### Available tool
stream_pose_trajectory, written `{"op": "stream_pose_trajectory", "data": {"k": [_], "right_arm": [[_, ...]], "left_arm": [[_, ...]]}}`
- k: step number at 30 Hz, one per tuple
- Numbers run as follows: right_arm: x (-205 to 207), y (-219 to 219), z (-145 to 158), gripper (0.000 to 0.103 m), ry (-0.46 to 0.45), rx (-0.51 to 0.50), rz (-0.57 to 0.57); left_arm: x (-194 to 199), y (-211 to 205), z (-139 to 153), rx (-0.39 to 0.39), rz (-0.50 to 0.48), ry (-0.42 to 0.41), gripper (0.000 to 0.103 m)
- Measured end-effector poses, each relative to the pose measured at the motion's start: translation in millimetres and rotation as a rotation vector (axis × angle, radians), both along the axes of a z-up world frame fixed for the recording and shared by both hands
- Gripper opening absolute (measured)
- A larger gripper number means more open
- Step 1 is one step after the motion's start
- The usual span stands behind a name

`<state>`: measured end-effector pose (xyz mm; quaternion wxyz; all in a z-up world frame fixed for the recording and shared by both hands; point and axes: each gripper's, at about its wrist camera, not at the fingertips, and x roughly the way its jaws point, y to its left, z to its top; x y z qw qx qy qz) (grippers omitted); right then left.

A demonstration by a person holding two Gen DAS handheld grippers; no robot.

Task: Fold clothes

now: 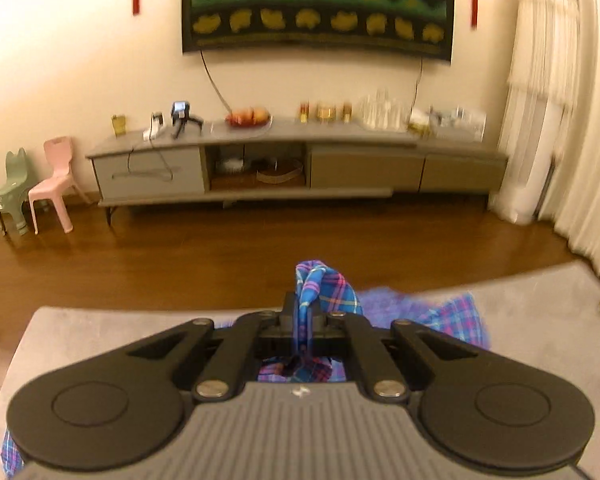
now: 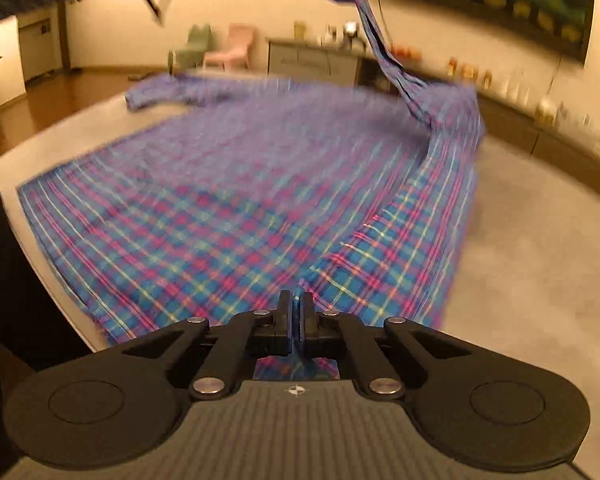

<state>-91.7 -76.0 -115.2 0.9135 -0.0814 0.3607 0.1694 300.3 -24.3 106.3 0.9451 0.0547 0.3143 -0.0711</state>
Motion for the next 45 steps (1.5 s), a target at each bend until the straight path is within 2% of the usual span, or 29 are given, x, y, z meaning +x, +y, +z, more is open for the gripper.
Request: {"op": "stream_pose_trajectory", "data": {"k": [2, 3, 4, 6, 7, 9, 10, 11, 12, 14, 15, 17, 19, 21, 26, 29, 33, 35, 36, 39, 41, 44, 45], "right_arm": [[3.3, -10.5, -5.7, 0.007, 0.051, 0.039, -0.002], [0.8, -20.7, -1.0, 0.016, 0.052, 0.083, 0.004], [-0.2, -31.4, 4.8, 0.033, 0.050, 0.133, 0.008], [6.7, -59.1, 17.3, 0.055, 0.041, 0.239, -0.020], [10.9, -74.0, 22.8, 0.057, 0.038, 0.289, -0.041], [19.3, -103.8, 33.8, 0.060, 0.031, 0.388, -0.082], [24.4, -117.8, 36.4, 0.063, 0.032, 0.430, -0.108], [31.3, -130.1, 33.2, 0.064, 0.042, 0.457, -0.144], [37.4, -141.5, 28.9, 0.066, 0.056, 0.489, -0.177], [46.3, -161.0, 15.9, 0.068, 0.105, 0.570, -0.226], [50.7, -170.7, 9.4, 0.068, 0.130, 0.611, -0.251], [55.2, -180.5, -2.4, 0.068, 0.172, 0.658, -0.287], [54.3, -178.9, -8.3, 0.069, 0.195, 0.651, -0.290], [53.1, -178.8, -9.8, 0.072, 0.209, 0.651, -0.291], [69.4, -177.4, 0.4, 0.074, 0.205, 0.731, -0.294], [92.2, -175.1, 5.2, 0.081, 0.223, 0.805, -0.283], [128.6, -157.0, 18.4, 0.079, 0.191, 0.700, -0.235], [144.2, -142.4, 22.7, 0.075, 0.165, 0.631, -0.183], [148.4, -134.6, 22.7, 0.068, 0.145, 0.581, -0.164], [154.4, -117.7, 4.9, 0.060, 0.161, 0.411, -0.159], [155.3, -108.1, -7.5, 0.053, 0.171, 0.289, -0.164], [137.6, -97.2, 4.9, 0.051, 0.068, 0.086, -0.197], [123.8, -93.5, 16.6, 0.053, 0.024, 0.090, -0.185]], "left_arm": [[-2.4, -2.7, -11.4, 0.021, -0.017, 0.006, 0.003], [-5.5, -4.3, -14.2, 0.033, -0.027, -0.004, 0.003], [-14.6, -7.8, -14.2, 0.038, -0.060, -0.025, 0.003], [-36.8, -16.2, -12.4, 0.039, -0.145, -0.071, 0.003], [-55.5, -26.9, -11.0, 0.065, -0.206, -0.111, 0.003], [-111.1, -61.1, -14.1, 0.133, -0.416, -0.188, 0.003], [-139.8, -77.0, -26.3, 0.182, -0.533, -0.202, 0.004], [-168.4, -92.2, -42.2, 0.237, -0.652, -0.208, 0.006], [-188.4, -104.6, -62.1, 0.297, -0.720, -0.200, 0.010], [-213.6, -118.6, -107.2, 0.383, -0.790, -0.126, 0.015], [-220.1, -119.7, -120.1, 0.388, -0.798, -0.101, 0.015], [-229.4, -118.0, -138.7, 0.374, -0.797, -0.063, 0.022], [-236.9, -115.3, -150.4, 0.351, -0.798, -0.037, 0.036], [-241.7, -110.8, -150.4, 0.312, -0.802, -0.032, 0.044], [-247.4, -99.3, -153.8, 0.272, -0.794, -0.034, 0.053], [-253.6, -105.8, -161.6, 0.247, -0.791, -0.015, 0.056], [-263.5, -110.3, -160.6, 0.125, -0.847, 0.048, 0.056], [-274.1, -108.2, -160.0, 0.106, -0.856, 0.052, 0.056], [-278.6, -101.3, -159.4, 0.095, -0.841, 0.061, 0.056], [-291.0, -76.5, -157.4, 0.062, -0.788, 0.090, 0.056], [-300.9, -51.4, -154.0, 0.070, -0.726, 0.088, 0.056], [-302.9, 0.7, -143.8, 0.089, -0.580, 0.057, 0.062], [-300.9, 21.6, -140.1, 0.089, -0.512, 0.051, 0.063]]}}
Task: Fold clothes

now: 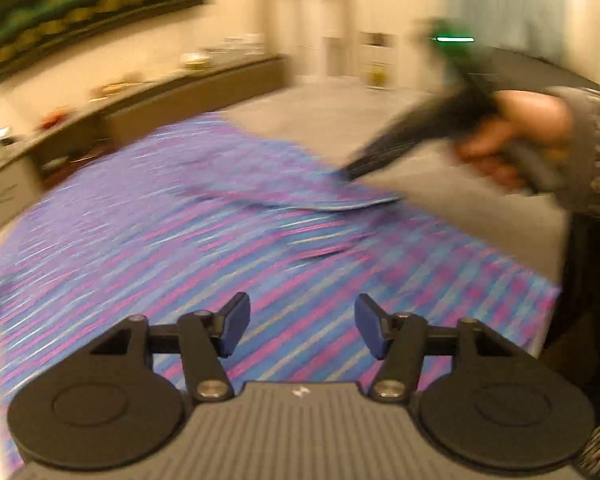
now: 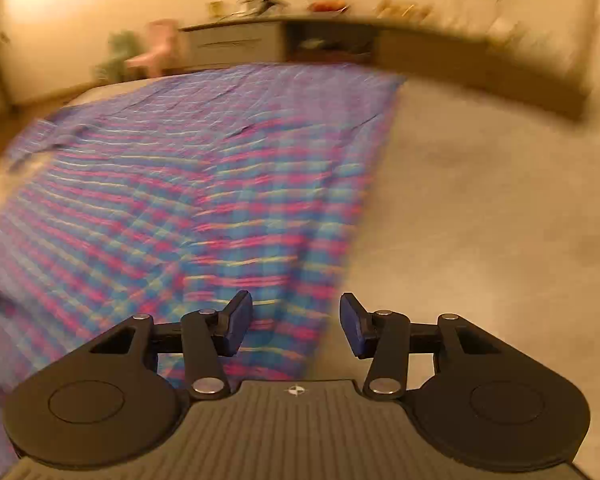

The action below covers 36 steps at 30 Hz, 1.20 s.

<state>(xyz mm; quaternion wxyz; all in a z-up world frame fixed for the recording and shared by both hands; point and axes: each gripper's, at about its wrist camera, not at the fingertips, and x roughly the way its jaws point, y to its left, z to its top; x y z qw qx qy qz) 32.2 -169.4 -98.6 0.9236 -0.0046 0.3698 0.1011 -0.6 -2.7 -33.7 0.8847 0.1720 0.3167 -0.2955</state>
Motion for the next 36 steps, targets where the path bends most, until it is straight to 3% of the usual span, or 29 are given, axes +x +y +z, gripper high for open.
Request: {"op": "stream_pose_trajectory", "data": {"k": [3, 5, 8, 11, 14, 17, 19, 22, 24, 27, 28, 30, 32, 36], "right_arm": [[-38.7, 17.0, 28.0, 0.055, -0.079, 0.063, 0.093], [-55.1, 38.6, 24.8, 0.055, -0.038, 0.097, 0.205], [-69.7, 64.8, 3.9, 0.054, 0.039, 0.009, 0.276], [-72.0, 62.5, -14.7, 0.054, 0.085, -0.087, 0.261], [-63.7, 37.9, -13.1, 0.053, 0.078, -0.102, 0.184], [-53.5, 11.6, -11.8, 0.053, 0.088, -0.099, 0.101], [-51.1, 7.5, -13.5, 0.054, 0.113, -0.089, 0.067], [-53.2, 18.8, 8.1, 0.054, 0.127, -0.113, 0.060], [-58.9, 37.3, 38.1, 0.054, 0.087, -0.124, 0.084], [-56.2, 89.3, 99.0, 0.062, -0.018, -0.042, 0.200], [-49.1, 110.7, 115.1, 0.067, -0.043, -0.004, 0.241], [-25.9, 155.5, 139.1, 0.076, -0.069, 0.101, 0.316], [5.2, 201.6, 151.1, 0.080, -0.053, 0.228, 0.372], [81.7, 300.0, 135.2, 0.082, 0.063, 0.396, 0.423]], "left_arm": [[15.2, 62.8, 3.7, 0.010, 0.241, 0.008, 0.064], [24.6, 90.6, 0.4, 0.036, 0.351, 0.031, 0.064], [31.3, 112.6, -9.8, 0.054, 0.447, 0.090, 0.064], [23.8, 116.2, -21.6, 0.042, 0.457, 0.171, 0.061], [11.7, 114.2, -27.4, -0.015, 0.425, 0.218, 0.061], [6.0, 105.6, -26.7, -0.017, 0.358, 0.227, 0.062], [4.8, 105.1, -21.5, -0.041, 0.328, 0.227, 0.058], [12.1, 144.1, 17.2, -0.147, 0.463, 0.092, 0.060], [33.7, 183.5, 34.3, -0.267, 0.637, 0.065, 0.065], [69.6, 245.0, 57.3, -0.462, 0.908, 0.041, 0.063], [75.2, 256.5, 55.0, -0.505, 0.948, 0.051, 0.063], [81.5, 273.1, 43.1, -0.575, 0.990, 0.083, 0.063], [73.3, 279.4, 20.5, -0.580, 0.957, 0.131, 0.063], [55.0, 289.1, -7.1, -0.573, 0.931, 0.207, 0.061]]}}
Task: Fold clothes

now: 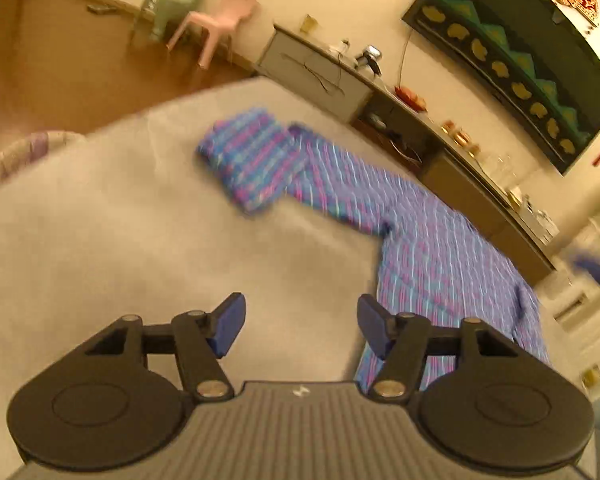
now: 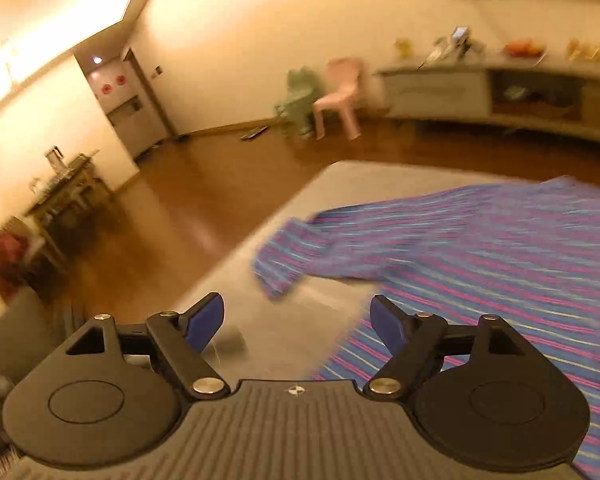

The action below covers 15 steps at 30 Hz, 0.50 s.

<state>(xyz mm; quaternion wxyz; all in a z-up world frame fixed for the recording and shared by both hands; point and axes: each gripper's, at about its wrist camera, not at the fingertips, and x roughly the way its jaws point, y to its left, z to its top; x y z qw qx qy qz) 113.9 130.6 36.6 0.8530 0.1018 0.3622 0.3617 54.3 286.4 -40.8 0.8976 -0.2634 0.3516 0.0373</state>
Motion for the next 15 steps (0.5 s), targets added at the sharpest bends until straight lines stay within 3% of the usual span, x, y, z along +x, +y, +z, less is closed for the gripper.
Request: {"op": "stream_pose_trajectory", "data": {"k": [4, 7, 15], "right_arm": [[71.4, 84.0, -47.9, 0.081, 0.137, 0.021, -0.013], [107.9, 124.6, -74.3, 0.081, 0.129, -0.030, -0.066], [180.2, 182.2, -127.4, 0.081, 0.068, -0.140, -0.054]], "left_arm": [[-3.7, 20.2, -9.3, -0.020, 0.047, 0.019, 0.061], [-4.0, 28.8, -4.6, -0.083, 0.028, -0.016, 0.063], [-6.1, 25.7, -9.5, -0.057, -0.017, -0.034, 0.064]]}}
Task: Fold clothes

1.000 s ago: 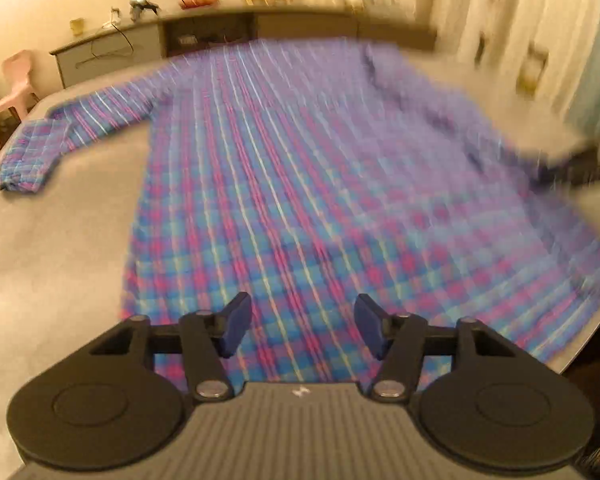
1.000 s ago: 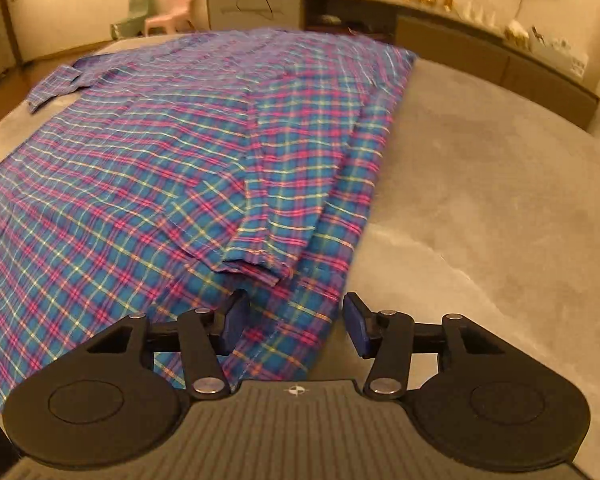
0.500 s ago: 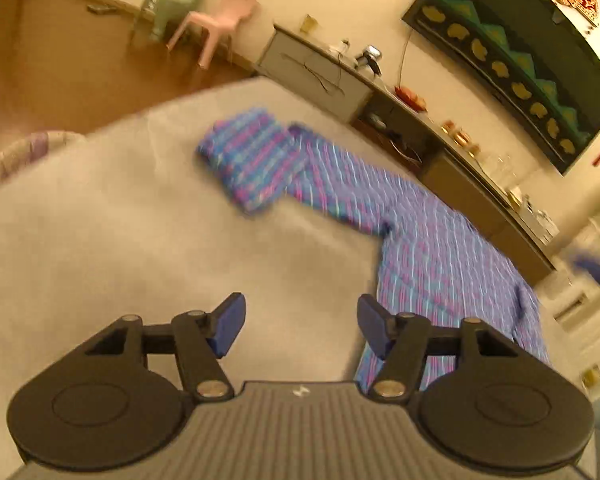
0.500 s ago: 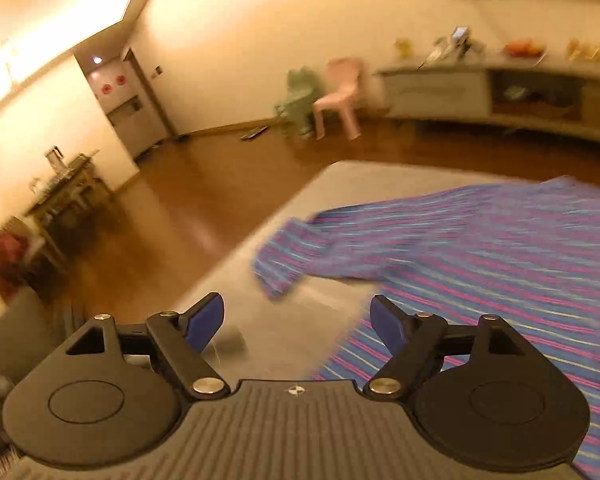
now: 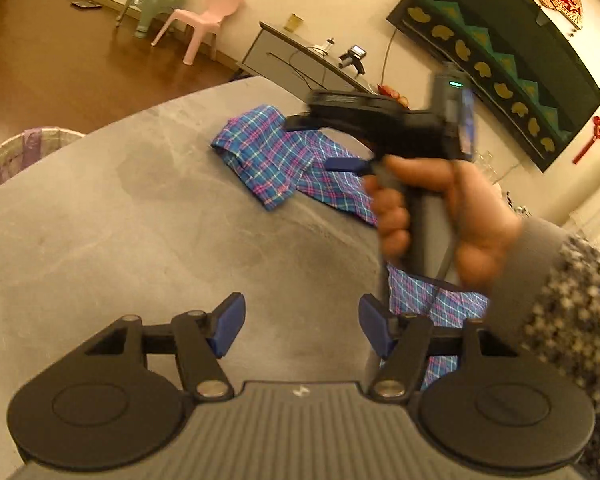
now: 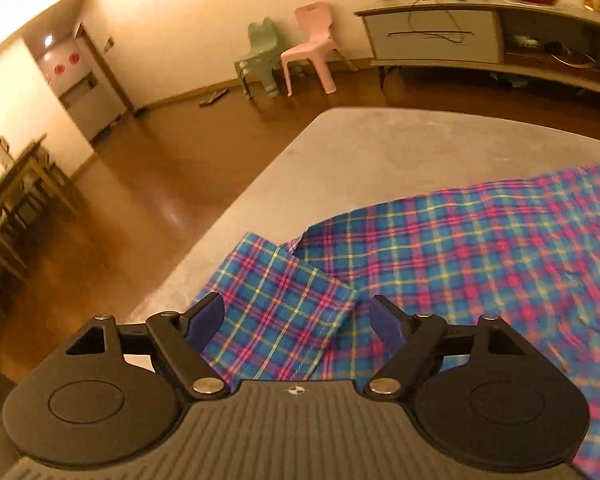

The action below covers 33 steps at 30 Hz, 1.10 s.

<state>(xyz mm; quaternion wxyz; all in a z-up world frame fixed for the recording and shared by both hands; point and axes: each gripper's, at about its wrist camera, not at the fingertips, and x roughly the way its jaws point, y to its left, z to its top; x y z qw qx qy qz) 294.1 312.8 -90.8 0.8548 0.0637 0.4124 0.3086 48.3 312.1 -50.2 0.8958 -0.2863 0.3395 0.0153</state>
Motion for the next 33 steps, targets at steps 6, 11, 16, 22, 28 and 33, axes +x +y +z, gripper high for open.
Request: {"op": "stream_pose_trajectory", "data": {"k": [6, 11, 16, 22, 28, 33], "right_arm": [[-15.6, 24.9, -10.6, 0.010, -0.088, -0.108, 0.081], [-26.3, 13.7, 10.0, 0.000, -0.126, -0.049, 0.078], [-20.7, -12.1, 70.0, 0.000, -0.198, 0.040, 0.047], [2.4, -123.8, 162.8, 0.000, -0.266, 0.061, -0.138], [16.5, -251.1, 196.5, 0.000, -0.242, 0.113, -0.343], [17.6, -317.9, 189.0, 0.000, -0.217, 0.169, -0.437]], "left_arm": [[-5.9, -0.1, -1.9, -0.015, 0.006, 0.001, 0.064], [-5.9, -9.2, 0.1, 0.022, -0.004, 0.001, 0.064], [-7.8, -33.8, -2.9, 0.103, -0.110, 0.028, 0.069], [-44.0, -91.3, -11.6, 0.270, -0.216, 0.053, 0.078], [-67.4, -127.7, -13.2, 0.377, -0.246, 0.046, 0.004], [-80.9, -161.3, 10.6, 0.521, -0.270, -0.075, 0.001]]}}
